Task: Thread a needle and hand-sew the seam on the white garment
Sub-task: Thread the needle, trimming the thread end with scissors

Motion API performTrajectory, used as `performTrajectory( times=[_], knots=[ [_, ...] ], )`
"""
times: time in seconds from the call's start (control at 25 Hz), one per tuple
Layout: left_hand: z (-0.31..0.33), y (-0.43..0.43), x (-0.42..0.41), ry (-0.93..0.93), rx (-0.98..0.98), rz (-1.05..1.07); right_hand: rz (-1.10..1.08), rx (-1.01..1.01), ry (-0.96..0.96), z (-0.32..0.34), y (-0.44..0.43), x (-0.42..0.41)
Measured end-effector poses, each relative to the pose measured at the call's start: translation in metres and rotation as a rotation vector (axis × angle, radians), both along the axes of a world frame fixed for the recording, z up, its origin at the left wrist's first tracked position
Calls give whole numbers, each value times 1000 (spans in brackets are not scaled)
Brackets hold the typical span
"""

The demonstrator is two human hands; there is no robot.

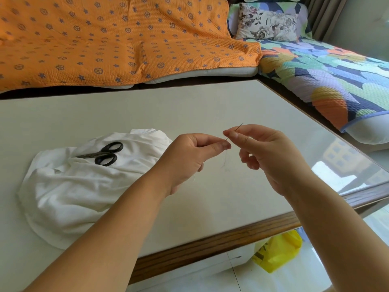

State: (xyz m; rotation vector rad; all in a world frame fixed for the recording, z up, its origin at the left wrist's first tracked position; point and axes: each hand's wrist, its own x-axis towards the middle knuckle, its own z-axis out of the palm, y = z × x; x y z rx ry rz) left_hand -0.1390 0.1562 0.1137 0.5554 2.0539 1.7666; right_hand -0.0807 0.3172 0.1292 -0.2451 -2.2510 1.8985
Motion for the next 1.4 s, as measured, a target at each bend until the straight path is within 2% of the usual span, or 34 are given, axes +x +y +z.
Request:
performTrajectory(
  times=[0.2,0.44,0.72,0.92,1.08,1.4],
  knots=[
    [3,-5,-1,-9,-17,-39,48,-143,1,0,-6,0],
    [-4,-15,-3,22,-125,-47,14,-303,11,7,-9,-4],
    [-8,-19,-4,0,-59,-128,53,-273,47,20,-13,-10],
    [-12,-14,-5,-45,-43,-151,21,-396,61,13,-9,-13],
    [-16,-14,-8,-103,-37,-184,-70,-316,123,10,-2,-18],
    [-19,-35,-19,-165,-192,-182,-254,-277,211,12,25,-24]
  ],
)
